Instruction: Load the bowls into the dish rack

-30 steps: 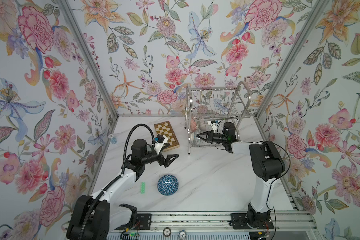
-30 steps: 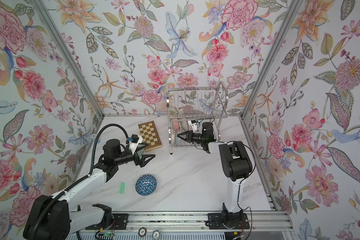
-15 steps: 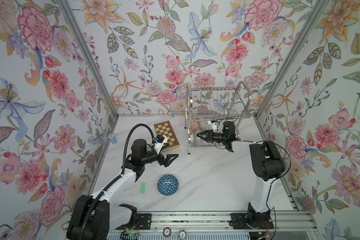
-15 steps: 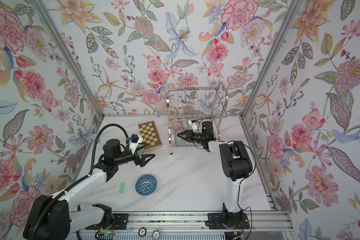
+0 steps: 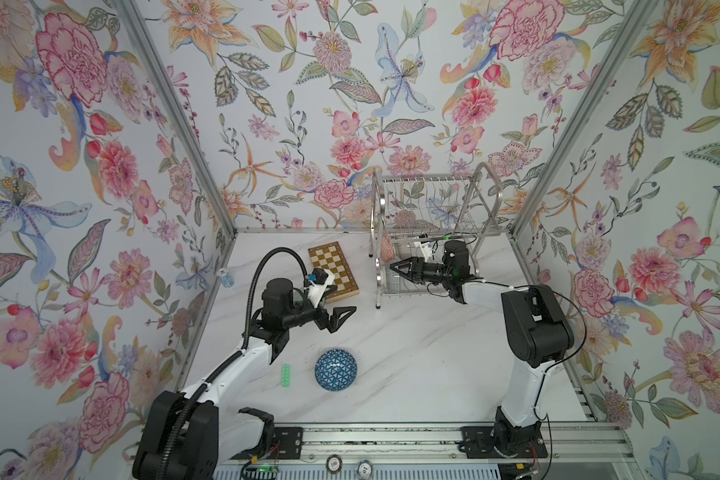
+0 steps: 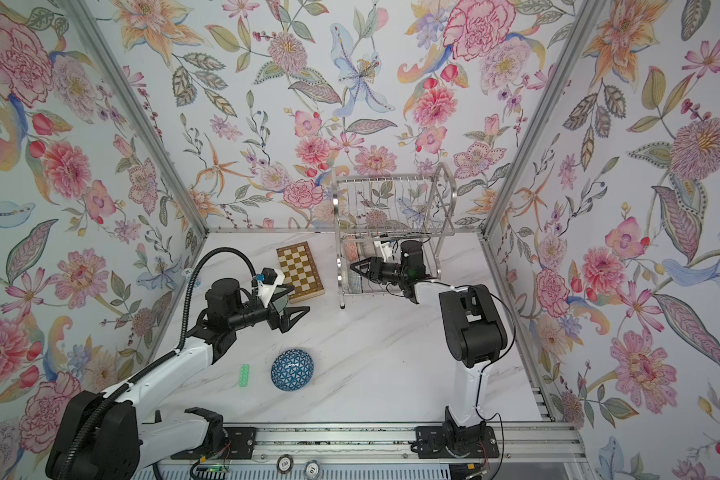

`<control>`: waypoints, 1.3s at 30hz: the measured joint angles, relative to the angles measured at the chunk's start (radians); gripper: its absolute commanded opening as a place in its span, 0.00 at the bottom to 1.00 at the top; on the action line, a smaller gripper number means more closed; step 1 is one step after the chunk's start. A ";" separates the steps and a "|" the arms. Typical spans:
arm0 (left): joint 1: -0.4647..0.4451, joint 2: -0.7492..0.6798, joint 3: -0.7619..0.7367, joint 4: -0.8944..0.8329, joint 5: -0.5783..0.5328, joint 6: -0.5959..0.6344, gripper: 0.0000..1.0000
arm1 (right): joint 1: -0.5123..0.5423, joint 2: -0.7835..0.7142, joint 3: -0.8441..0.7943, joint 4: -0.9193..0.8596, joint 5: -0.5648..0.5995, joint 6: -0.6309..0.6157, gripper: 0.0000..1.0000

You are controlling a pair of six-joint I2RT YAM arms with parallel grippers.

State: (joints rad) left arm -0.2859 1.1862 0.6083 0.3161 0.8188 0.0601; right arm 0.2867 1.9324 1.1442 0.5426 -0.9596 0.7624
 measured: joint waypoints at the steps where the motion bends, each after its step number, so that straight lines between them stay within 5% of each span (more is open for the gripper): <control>1: 0.000 -0.002 0.000 0.000 -0.008 0.000 0.99 | 0.000 -0.010 0.000 0.001 0.006 0.000 0.51; 23: 0.000 -0.016 0.000 -0.001 -0.100 0.002 0.99 | 0.000 -0.164 -0.141 -0.042 0.206 -0.127 0.63; 39: 0.000 -0.044 0.000 -0.035 -0.234 0.002 0.99 | 0.036 -0.369 -0.293 -0.143 0.602 -0.278 0.65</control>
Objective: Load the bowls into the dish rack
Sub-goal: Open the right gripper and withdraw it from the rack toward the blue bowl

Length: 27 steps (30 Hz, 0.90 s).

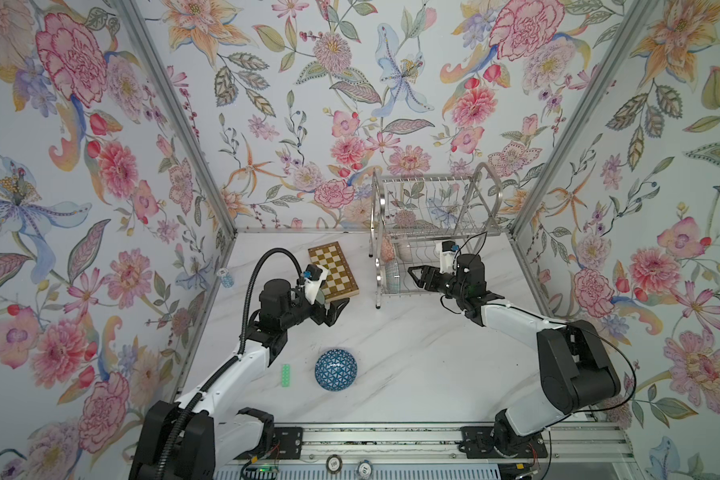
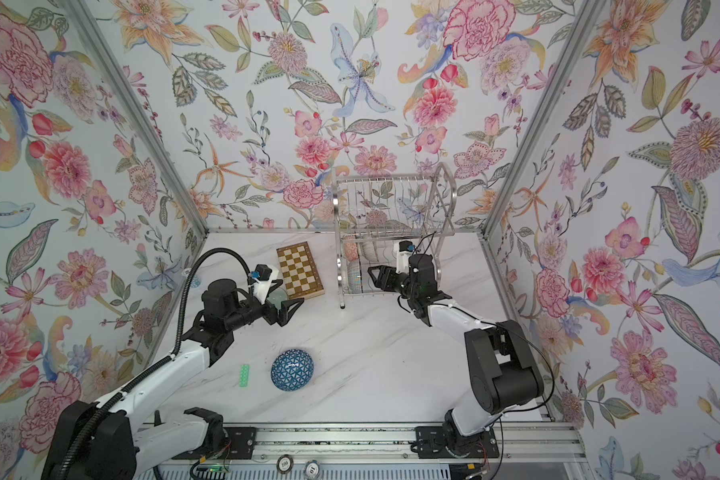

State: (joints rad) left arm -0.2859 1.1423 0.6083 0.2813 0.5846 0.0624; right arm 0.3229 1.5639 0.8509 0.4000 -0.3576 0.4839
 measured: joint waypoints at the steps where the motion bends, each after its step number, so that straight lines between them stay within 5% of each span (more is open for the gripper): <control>1: 0.000 0.000 0.000 -0.004 -0.019 0.000 0.99 | 0.007 -0.018 -0.018 0.000 0.027 -0.008 0.65; 12: 0.000 0.054 0.107 -0.146 -0.230 -0.061 0.99 | 0.135 -0.119 -0.178 0.024 0.264 -0.088 0.63; 27: -0.006 0.081 0.301 -0.448 -0.401 -0.153 0.99 | 0.320 -0.128 -0.217 0.052 0.302 -0.177 0.63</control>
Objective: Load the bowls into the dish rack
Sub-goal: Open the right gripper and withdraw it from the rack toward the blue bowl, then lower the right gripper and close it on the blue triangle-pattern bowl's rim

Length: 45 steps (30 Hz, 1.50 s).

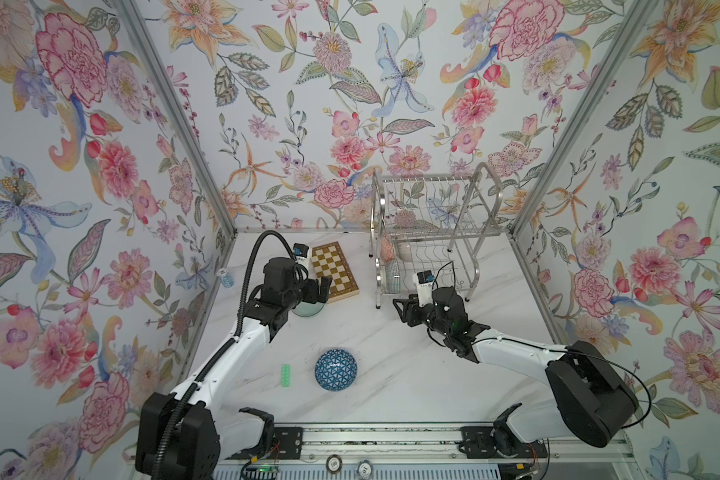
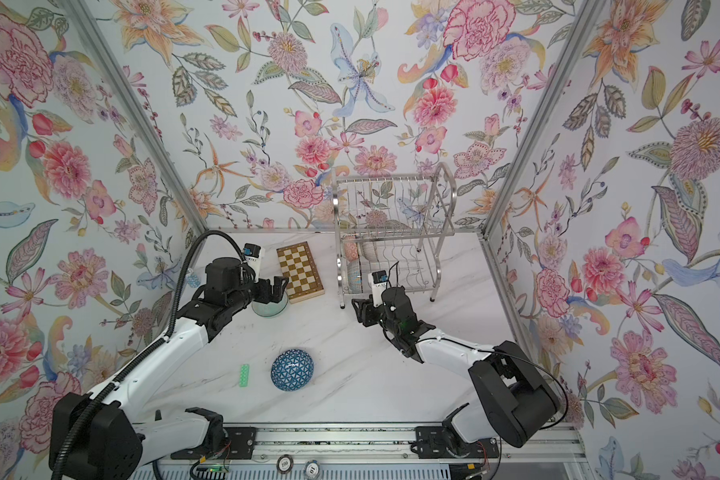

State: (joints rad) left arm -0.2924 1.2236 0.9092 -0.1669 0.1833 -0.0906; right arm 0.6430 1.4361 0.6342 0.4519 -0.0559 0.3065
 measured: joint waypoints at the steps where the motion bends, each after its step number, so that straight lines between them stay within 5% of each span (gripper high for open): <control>1: 0.000 0.000 0.008 -0.028 -0.006 -0.011 0.99 | 0.018 0.002 0.004 -0.011 0.000 -0.013 0.63; 17: -0.002 0.051 0.042 -0.419 -0.012 -0.069 0.98 | 0.270 0.141 0.245 -0.313 0.015 -0.147 0.61; 34: 0.014 0.086 0.024 -0.426 -0.151 -0.121 0.99 | 0.401 0.262 0.481 -0.662 0.010 -0.143 0.54; 45: 0.126 0.006 0.015 -0.411 -0.234 -0.174 0.99 | 0.434 0.371 0.601 -0.843 -0.032 -0.150 0.47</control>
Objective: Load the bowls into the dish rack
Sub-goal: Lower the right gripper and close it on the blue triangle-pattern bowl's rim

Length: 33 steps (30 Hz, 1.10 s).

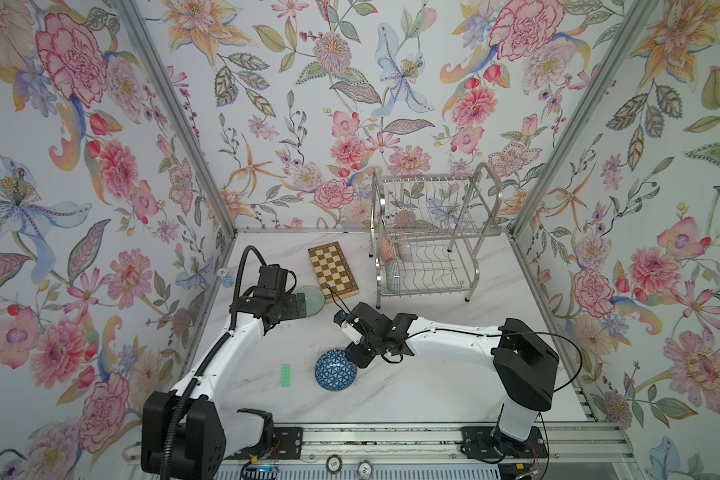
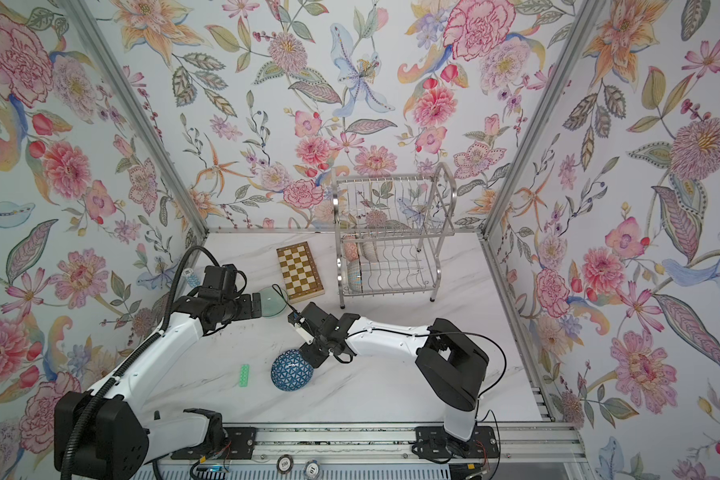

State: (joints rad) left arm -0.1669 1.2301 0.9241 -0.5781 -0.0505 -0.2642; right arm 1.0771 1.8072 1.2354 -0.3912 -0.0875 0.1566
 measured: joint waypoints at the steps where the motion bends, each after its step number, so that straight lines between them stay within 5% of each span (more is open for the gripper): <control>1: 0.012 -0.013 -0.003 0.005 -0.009 -0.005 0.99 | 0.001 0.003 0.008 -0.010 -0.002 -0.002 0.45; 33: 0.082 -0.060 -0.019 0.048 -0.005 -0.026 0.99 | -0.006 0.090 0.095 -0.111 -0.030 0.047 0.07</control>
State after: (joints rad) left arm -0.0849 1.1702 0.9051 -0.5304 -0.0555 -0.2901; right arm 1.0710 1.8973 1.3300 -0.5018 -0.1173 0.2035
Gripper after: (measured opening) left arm 0.990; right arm 0.084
